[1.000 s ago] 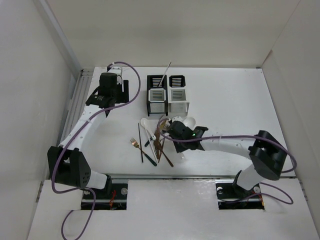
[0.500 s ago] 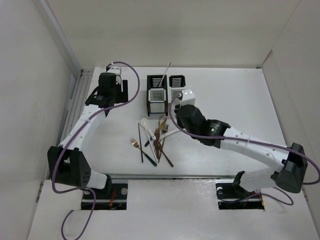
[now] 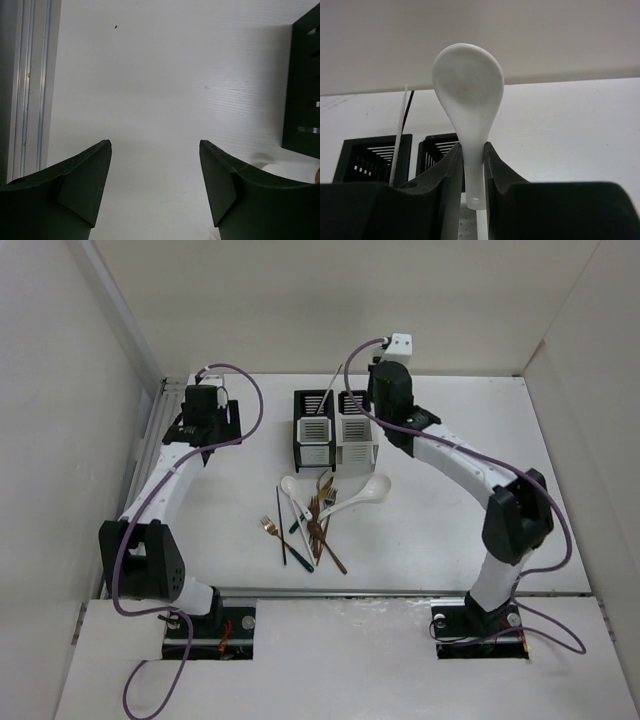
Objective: Sort the eating utensils into containers
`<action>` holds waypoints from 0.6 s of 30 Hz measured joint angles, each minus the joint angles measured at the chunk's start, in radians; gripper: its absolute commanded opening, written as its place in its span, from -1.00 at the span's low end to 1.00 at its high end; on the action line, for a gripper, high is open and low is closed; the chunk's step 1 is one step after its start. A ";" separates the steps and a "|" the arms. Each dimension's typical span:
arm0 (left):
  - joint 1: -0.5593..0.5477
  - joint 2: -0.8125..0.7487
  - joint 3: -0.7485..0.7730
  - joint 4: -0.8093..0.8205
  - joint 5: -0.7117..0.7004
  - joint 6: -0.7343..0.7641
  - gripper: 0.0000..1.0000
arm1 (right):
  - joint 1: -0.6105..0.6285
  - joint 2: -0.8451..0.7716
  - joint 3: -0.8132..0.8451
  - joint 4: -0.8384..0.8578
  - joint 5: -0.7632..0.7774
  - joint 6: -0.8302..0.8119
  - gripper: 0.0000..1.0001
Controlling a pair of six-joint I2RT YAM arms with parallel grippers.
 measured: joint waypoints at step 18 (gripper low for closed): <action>0.039 0.172 0.068 -0.005 -0.032 0.000 0.37 | -0.041 0.304 0.111 0.174 -0.148 0.031 -1.00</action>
